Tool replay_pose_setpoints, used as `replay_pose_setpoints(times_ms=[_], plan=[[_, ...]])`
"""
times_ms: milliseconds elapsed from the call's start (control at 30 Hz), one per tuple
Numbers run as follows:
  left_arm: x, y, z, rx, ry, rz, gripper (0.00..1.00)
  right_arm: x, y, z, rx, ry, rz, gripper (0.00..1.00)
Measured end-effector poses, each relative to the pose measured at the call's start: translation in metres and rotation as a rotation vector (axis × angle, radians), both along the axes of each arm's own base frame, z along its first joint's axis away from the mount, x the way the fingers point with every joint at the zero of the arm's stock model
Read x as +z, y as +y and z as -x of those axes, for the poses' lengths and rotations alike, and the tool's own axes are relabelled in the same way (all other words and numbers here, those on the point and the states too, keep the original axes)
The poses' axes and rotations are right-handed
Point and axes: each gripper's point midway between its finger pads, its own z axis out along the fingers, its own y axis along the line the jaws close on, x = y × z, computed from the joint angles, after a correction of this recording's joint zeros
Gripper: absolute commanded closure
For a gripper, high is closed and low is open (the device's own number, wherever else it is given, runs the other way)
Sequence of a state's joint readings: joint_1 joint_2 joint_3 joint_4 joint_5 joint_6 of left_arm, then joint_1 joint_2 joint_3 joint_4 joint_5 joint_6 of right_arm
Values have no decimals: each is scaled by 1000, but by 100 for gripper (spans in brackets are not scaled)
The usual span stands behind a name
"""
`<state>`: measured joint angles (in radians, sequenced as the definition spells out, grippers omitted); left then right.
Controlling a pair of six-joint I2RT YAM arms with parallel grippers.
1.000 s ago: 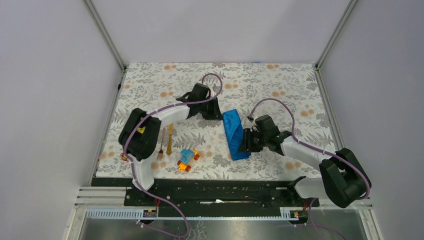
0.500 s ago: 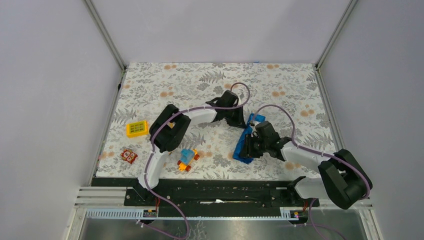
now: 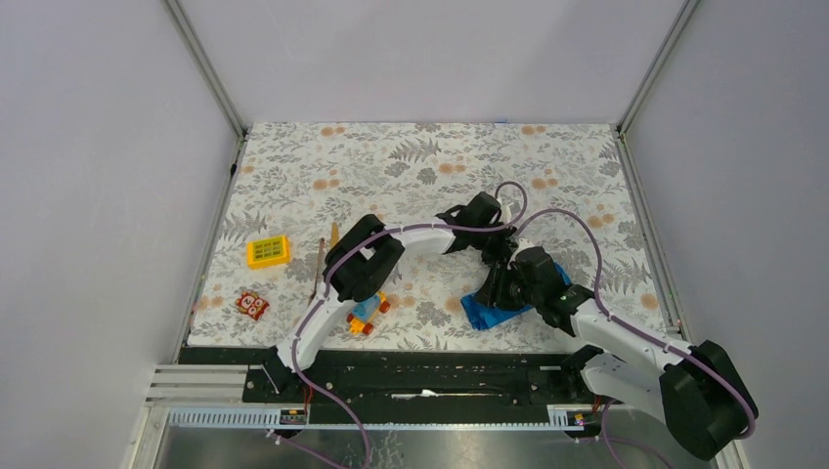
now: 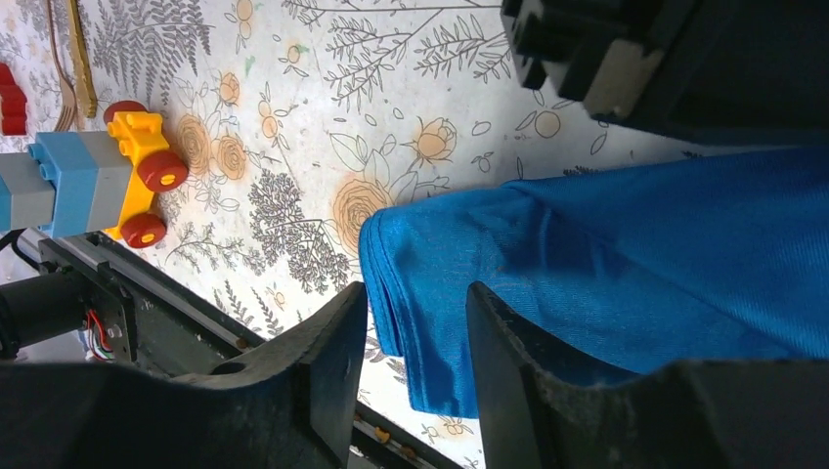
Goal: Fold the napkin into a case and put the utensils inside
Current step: Rotate the smaller rectangle-folded napkin at the center of the board, then pick up the fork from the center of the board.
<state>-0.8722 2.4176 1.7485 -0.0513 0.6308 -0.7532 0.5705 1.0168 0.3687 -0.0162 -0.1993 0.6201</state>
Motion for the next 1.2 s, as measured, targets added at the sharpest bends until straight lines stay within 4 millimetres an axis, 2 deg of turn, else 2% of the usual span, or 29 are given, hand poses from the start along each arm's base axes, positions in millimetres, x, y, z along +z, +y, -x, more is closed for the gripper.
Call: replay_pose_setpoints(times_ms=[67,133,200,267,300,367,433,500,533,600,667,733,800,933,967,1067,1200], plan=[[2,1,2,-8,7,0,63,-1,-1,2,0,6,3,44],[7,11,-1,-2,-8,-23,58,3,-1,2,6,-9,1,37],[16,34,-8,23,-27,-72,52,11,-1,0,23,-33,4,29],[36,62,-20,60,-54,-110,47,25,1,-4,46,-70,3,24],[53,79,-29,84,-81,-122,44,33,4,-7,62,-94,-2,23],[102,116,-46,148,-162,-122,40,53,12,-14,105,-147,-21,21],[162,161,-58,240,-277,-106,38,70,20,-18,147,-189,-42,20],[212,209,-58,342,-373,-97,35,79,26,-20,183,-207,-56,20],[234,241,-52,407,-422,-103,34,81,29,-20,202,-210,-62,20],[253,290,-40,508,-469,-142,34,78,32,-18,235,-201,-68,20],[243,337,-30,611,-460,-252,35,74,35,-14,264,-181,-72,20],[216,374,-22,673,-399,-379,38,73,37,-11,283,-173,-78,20],[178,394,-16,680,-308,-487,41,74,38,-9,300,-172,-86,20],[80,428,2,617,-40,-704,42,75,40,-6,323,-173,-95,20],[65,435,6,607,6,-740,41,75,40,-6,325,-173,-95,20],[40,450,13,598,83,-803,39,75,40,-6,328,-175,-95,20],[38,468,5,626,62,-830,45,75,40,-5,332,-173,-98,20]])
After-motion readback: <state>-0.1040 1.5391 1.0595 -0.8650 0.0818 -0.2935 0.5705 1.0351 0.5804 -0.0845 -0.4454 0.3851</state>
